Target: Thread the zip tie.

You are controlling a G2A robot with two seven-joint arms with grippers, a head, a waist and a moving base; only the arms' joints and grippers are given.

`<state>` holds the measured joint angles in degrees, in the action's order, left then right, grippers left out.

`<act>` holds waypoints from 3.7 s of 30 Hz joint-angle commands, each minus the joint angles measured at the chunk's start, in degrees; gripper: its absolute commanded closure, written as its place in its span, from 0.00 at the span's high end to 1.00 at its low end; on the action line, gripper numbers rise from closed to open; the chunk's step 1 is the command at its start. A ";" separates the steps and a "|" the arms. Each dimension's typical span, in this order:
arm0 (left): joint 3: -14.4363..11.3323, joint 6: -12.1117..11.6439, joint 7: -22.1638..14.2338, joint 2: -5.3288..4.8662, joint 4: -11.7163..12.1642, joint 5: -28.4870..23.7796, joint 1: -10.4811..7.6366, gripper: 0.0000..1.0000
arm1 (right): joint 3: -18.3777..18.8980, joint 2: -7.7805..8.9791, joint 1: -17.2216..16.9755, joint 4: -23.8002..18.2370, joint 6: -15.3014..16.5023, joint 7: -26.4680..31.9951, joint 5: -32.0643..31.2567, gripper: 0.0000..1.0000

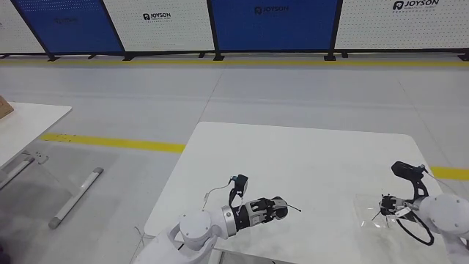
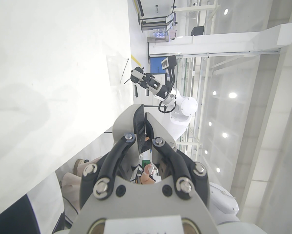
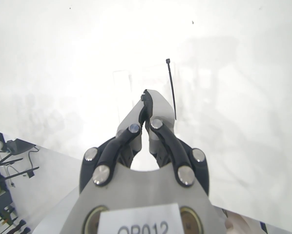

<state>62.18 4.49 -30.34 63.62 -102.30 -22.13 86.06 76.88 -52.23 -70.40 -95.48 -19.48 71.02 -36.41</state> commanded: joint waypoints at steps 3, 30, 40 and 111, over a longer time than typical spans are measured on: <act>0.00 0.00 0.00 0.00 0.00 0.00 0.00 0.00 | -0.41 -0.15 -1.06 -0.88 0.65 -3.52 -0.35 0.00; 0.00 0.00 0.00 0.00 0.00 0.00 0.00 0.00 | 8.27 -1.78 -16.90 -14.85 0.00 -25.36 4.87 0.00; 0.00 0.00 0.00 0.00 0.00 0.00 0.00 0.00 | 8.47 -3.93 -25.50 -21.75 0.00 -46.87 12.70 0.00; -10.20 7.87 16.04 1.80 -5.05 16.46 -4.13 0.00 | 5.23 -5.85 -32.80 -17.75 21.57 -56.44 24.76 0.00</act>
<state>52.09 12.37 -14.36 65.37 -107.43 -5.52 82.00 82.11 -58.07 -103.20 -113.23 2.09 14.58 -11.65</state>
